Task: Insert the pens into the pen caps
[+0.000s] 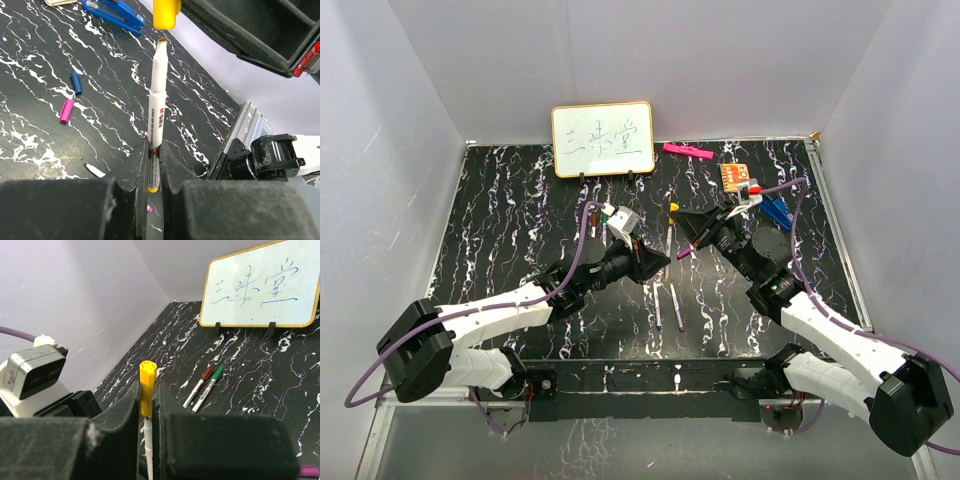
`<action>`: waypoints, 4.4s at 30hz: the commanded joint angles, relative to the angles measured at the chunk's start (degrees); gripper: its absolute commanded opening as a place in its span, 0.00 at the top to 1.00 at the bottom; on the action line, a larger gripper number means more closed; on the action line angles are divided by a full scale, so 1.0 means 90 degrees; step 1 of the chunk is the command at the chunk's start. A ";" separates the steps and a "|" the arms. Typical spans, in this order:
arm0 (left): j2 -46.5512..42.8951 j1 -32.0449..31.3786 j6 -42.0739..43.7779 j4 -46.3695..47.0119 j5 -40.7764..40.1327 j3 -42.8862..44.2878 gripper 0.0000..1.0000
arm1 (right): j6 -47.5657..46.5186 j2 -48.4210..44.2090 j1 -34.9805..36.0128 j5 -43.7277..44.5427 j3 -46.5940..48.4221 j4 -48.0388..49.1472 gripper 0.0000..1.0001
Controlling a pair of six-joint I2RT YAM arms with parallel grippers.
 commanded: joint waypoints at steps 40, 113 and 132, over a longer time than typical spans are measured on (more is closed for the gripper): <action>-0.0105 0.0078 -0.0072 0.0312 -0.0293 0.0206 1.00 | 0.0028 0.0014 0.0158 -0.0256 -0.0229 -0.0110 1.00; 0.2662 0.1885 -0.0030 -0.4100 -0.1679 0.2212 1.00 | 0.0773 0.0911 0.0369 0.2628 0.1304 -0.4463 0.19; 0.4174 0.2347 0.0248 -0.4586 -0.1987 0.3571 1.00 | 0.0735 0.1032 0.0373 0.2707 0.0980 -0.4670 0.16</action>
